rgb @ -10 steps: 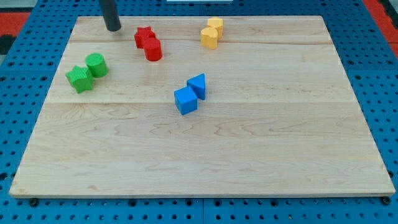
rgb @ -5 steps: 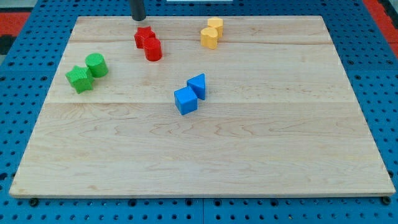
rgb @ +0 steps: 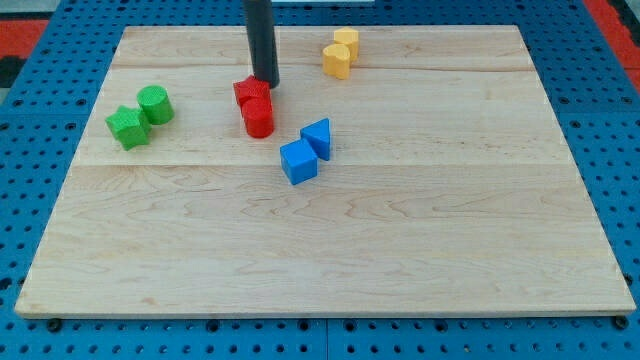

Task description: Slightly push the red star and red circle towards down

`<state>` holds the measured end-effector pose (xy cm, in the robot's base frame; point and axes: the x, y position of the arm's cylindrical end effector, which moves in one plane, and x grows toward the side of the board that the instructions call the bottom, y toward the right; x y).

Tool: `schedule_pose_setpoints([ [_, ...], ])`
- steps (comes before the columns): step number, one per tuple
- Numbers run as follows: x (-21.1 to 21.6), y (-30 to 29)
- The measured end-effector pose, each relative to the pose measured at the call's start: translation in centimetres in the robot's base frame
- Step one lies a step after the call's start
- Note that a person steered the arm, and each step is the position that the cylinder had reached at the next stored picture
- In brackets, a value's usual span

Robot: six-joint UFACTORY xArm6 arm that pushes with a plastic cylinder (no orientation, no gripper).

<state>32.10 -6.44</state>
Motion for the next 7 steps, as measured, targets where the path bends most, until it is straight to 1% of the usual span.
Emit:
schedule_pose_setpoints([
  [1, 2.0, 0.1],
  [2, -1.2, 1.3],
  [3, -2.5, -0.3],
  [4, -0.8, -4.6],
  [5, 2.6, -5.1],
  [6, 5.7, -2.5],
  [7, 5.7, -8.2],
])
